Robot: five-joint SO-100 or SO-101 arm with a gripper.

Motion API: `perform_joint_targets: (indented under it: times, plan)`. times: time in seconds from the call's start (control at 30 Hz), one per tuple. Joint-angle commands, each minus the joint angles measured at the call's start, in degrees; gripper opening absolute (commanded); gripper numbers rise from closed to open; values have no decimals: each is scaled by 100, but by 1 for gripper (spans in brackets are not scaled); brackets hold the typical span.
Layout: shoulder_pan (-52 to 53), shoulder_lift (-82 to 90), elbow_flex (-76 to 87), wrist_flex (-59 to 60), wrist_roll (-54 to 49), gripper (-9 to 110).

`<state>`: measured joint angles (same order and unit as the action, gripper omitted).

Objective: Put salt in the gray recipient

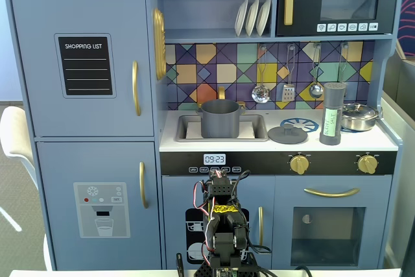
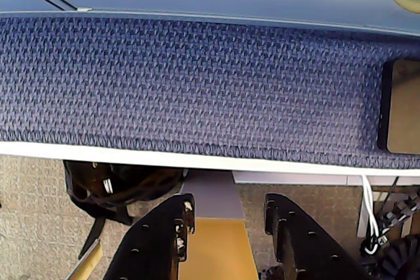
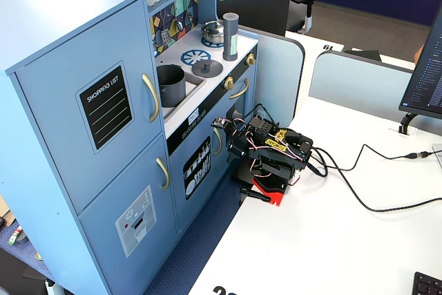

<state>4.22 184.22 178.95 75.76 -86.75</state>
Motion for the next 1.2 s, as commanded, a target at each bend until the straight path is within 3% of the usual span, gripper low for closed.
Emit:
perform_joint_targets:
  times: [0.0,0.5,0.83,0.97,1.17]
  plan:
    - [-439,26,-35,26,-97,0]
    - [0,26,-352,0,70,0]
    - [1925,-114,-2021,114,-773,0]
    - [3076,-387,-2452,-738,-870,0]
    - [4166,-1266,-2883,-3129,-1002,0]
